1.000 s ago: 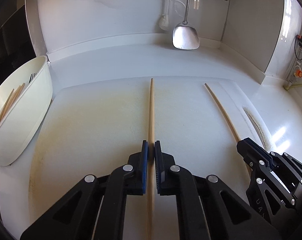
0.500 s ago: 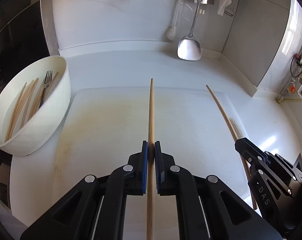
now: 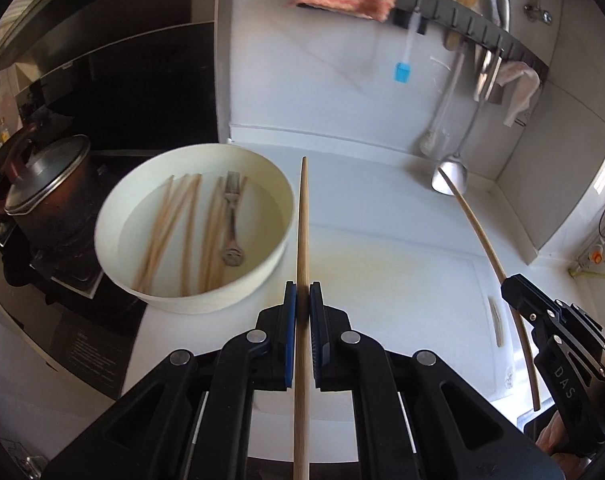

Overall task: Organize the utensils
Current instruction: 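Lift the chopstick with the right tool and carry it over the basin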

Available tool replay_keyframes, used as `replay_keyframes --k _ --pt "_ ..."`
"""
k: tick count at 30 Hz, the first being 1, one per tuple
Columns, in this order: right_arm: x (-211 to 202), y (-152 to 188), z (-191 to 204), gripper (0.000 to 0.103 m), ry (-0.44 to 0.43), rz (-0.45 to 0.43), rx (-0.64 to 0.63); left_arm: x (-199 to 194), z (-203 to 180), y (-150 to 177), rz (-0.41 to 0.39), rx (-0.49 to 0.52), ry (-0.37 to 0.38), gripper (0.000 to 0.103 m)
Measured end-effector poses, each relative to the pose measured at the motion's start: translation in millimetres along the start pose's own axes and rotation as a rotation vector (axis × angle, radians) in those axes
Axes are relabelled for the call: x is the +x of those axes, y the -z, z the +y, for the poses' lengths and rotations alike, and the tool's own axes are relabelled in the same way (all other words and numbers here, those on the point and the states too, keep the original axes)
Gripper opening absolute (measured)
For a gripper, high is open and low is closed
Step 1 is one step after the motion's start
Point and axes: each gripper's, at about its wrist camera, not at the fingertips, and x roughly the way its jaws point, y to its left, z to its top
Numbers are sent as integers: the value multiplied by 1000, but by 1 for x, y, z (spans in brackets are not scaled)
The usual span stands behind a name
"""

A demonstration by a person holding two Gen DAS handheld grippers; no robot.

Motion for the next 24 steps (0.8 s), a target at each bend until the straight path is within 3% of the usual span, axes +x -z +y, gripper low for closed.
replay_keyframes --k 5,12,18,24 --pt "22 -25 60 6 -32 -22 -20 2 63 -26 -30 -11 -22 7" --pt "83 -56 131 6 -24 0 28 33 150 -72 -7 29 -11 7" --pt "134 -67 171 6 -25 54 73 75 187 -90 59 72 23 7" --pt "177 -72 191 6 -42 114 74 116 200 -96 106 63 57 7"
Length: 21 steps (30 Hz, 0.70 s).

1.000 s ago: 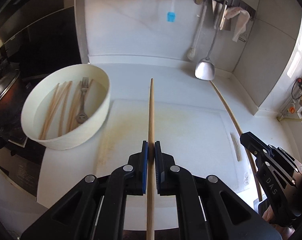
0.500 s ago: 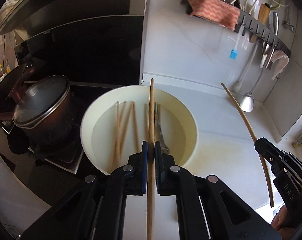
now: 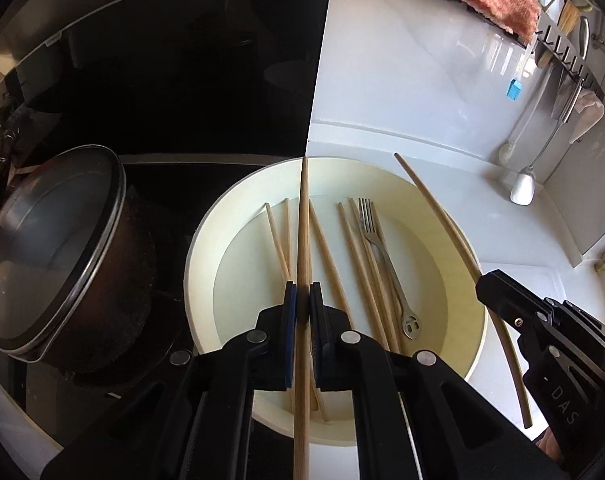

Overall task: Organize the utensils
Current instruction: 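Lift the chopstick with the right tool and carry it over the basin, then lower the chopstick into the basin and open the right tool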

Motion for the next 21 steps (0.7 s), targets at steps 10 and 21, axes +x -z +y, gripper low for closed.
replay_keyframes --k 10,21 --pt "58 -5 -2 6 -34 113 23 46 4 -6 72 -29 -26 7" --pt "92 -4 -7 6 -41 197 30 79 11 -8 152 -60 -45 7"
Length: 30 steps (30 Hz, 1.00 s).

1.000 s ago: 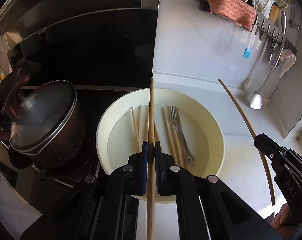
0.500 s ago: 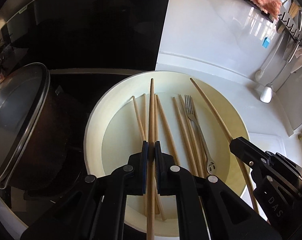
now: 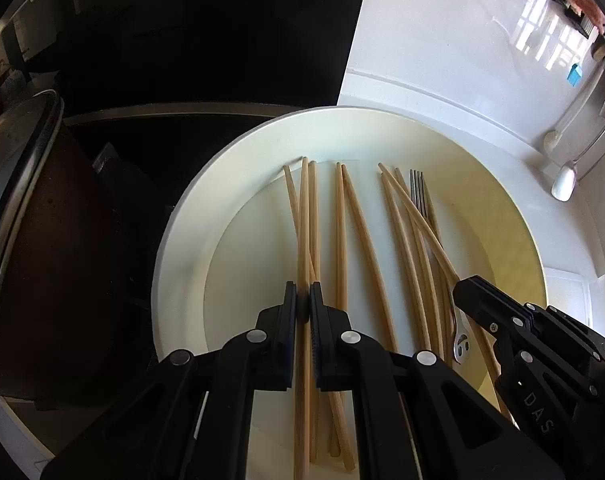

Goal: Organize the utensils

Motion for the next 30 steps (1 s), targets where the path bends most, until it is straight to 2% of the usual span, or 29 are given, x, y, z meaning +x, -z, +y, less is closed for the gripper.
replay_keyframes --k 8,13,17,18,19,21,22,23,27,30 --pt "21 0 -4 6 8 83 5 20 -2 2 63 3 9 8" --pt "29 3 -6 6 3 116 17 22 -4 4 67 15 4 10" --pt "30 4 -9 9 1 129 26 23 -7 5 83 6 5 25" --pt "27 4 -9 22 6 127 30 21 -7 6 83 4 3 27" --pt "23 3 -11 32 13 117 34 20 -7 6 81 2 1 37" --pt "14 2 -13 34 23 89 33 13 -8 6 56 9 3 55" --pt "9 1 -14 34 30 79 29 8 -9 7 34 11 -27 73" --pt "5 1 -16 34 36 67 27 3 -10 7 11 11 -49 80" --pt "-15 0 -19 39 64 26 11 -12 -10 7 -16 1 -44 81" --pt "-27 1 -22 43 74 15 4 -23 -12 6 -30 9 -91 87"
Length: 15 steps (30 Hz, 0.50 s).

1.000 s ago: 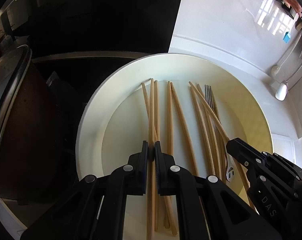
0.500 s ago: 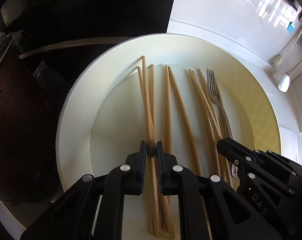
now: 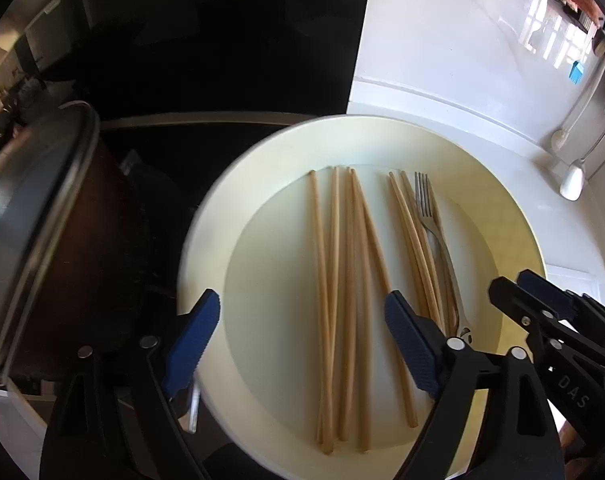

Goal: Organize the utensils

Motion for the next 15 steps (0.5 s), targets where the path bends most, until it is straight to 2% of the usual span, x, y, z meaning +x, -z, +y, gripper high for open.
replay_keyframes --k 9,15 --pt "-27 4 1 52 3 -19 -3 -31 8 5 -28 -2 -64 95" --pt "-43 8 4 58 49 -20 0 -42 4 13 -12 -31 -49 96"
